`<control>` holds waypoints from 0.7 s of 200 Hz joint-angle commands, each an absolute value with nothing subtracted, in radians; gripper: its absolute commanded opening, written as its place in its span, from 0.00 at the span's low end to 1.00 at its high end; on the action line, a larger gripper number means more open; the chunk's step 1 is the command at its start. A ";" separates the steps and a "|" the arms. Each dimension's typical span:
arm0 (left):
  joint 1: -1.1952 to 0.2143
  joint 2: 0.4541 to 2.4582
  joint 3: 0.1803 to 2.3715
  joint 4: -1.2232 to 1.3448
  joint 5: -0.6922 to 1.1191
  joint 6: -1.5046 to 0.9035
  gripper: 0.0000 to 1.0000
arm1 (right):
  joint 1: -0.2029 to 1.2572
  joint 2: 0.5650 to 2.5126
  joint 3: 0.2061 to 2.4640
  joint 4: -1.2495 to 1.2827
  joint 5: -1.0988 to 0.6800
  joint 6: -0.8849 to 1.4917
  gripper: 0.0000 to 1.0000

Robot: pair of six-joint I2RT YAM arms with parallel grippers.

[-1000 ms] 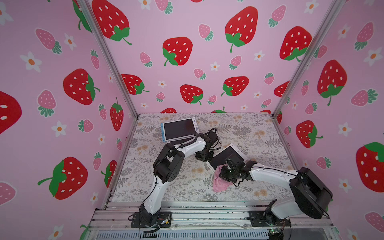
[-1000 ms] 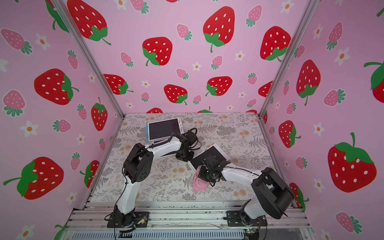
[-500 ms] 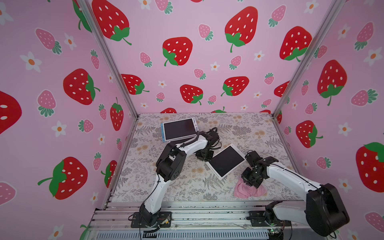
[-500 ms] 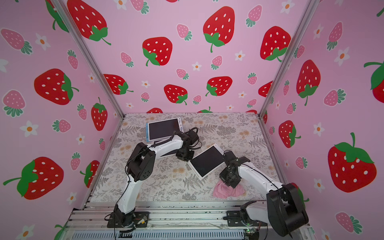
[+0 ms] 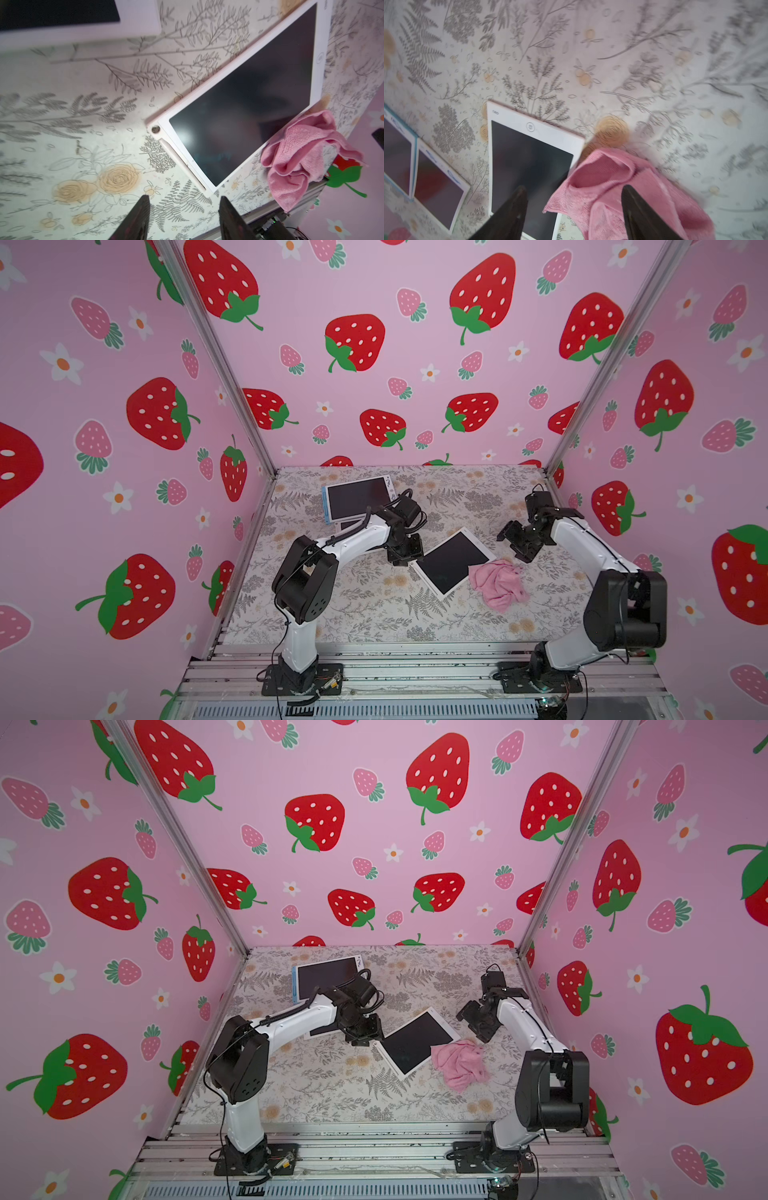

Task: Wipe the drawing tablet
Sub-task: Place the cleaning item at the center of the board, then adjust the drawing tablet at the center of the board.

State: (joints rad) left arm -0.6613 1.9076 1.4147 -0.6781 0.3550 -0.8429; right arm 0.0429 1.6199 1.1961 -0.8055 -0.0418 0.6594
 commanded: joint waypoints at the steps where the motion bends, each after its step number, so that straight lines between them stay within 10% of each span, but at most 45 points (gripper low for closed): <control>1: -0.672 1.913 1.336 -0.531 0.442 -1.057 0.57 | 0.037 1.740 1.283 -0.766 -0.220 0.502 0.80; 140: -0.642 2.057 1.347 -0.498 0.385 -1.258 0.59 | 0.185 2.251 1.624 -1.142 -0.468 0.038 0.67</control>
State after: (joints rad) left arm -0.6758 2.0026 1.3205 -0.4431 0.4561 -1.2514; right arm 0.0990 2.1715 1.6581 -1.0134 -0.4088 0.1390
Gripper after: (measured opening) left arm 0.593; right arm 0.668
